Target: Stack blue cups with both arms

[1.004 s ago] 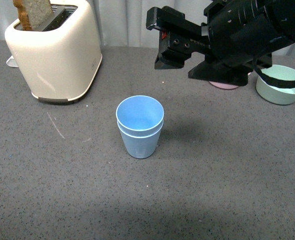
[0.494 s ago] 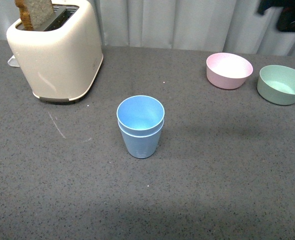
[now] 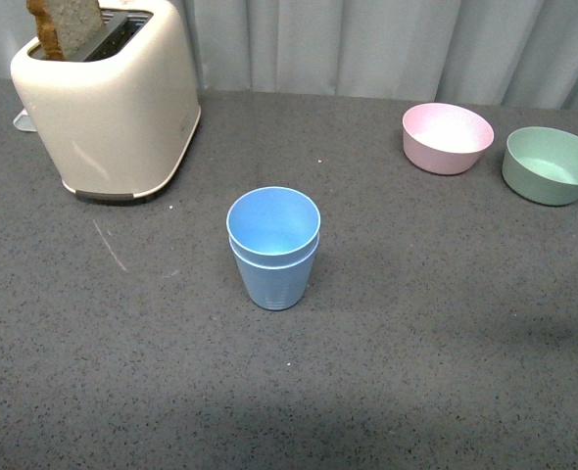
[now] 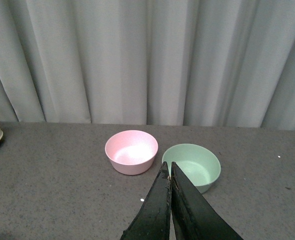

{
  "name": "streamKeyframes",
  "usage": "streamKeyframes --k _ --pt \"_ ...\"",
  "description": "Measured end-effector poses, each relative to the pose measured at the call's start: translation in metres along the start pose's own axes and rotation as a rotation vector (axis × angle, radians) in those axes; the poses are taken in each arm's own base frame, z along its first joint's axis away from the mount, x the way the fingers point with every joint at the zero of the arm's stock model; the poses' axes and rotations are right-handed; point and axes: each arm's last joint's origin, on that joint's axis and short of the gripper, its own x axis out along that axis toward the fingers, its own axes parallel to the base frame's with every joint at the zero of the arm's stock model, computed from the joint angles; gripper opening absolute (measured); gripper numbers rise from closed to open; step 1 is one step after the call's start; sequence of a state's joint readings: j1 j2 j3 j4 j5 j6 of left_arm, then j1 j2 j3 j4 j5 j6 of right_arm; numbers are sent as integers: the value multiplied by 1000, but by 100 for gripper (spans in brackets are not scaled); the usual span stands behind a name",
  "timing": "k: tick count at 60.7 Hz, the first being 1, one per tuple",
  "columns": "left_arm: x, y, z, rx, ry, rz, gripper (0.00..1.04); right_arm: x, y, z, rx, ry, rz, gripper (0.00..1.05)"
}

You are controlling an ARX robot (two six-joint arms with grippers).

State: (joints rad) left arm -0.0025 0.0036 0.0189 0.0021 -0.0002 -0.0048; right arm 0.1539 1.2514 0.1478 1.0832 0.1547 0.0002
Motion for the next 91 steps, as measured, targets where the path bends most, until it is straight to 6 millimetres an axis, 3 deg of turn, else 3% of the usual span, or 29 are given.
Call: streamKeyframes --k 32,91 --pt "0 0 0 0 0 0 98 -47 -26 0 3 -3 -1 1" --pt "0 0 0 0 0 0 98 -83 -26 6 3 -28 2 1"
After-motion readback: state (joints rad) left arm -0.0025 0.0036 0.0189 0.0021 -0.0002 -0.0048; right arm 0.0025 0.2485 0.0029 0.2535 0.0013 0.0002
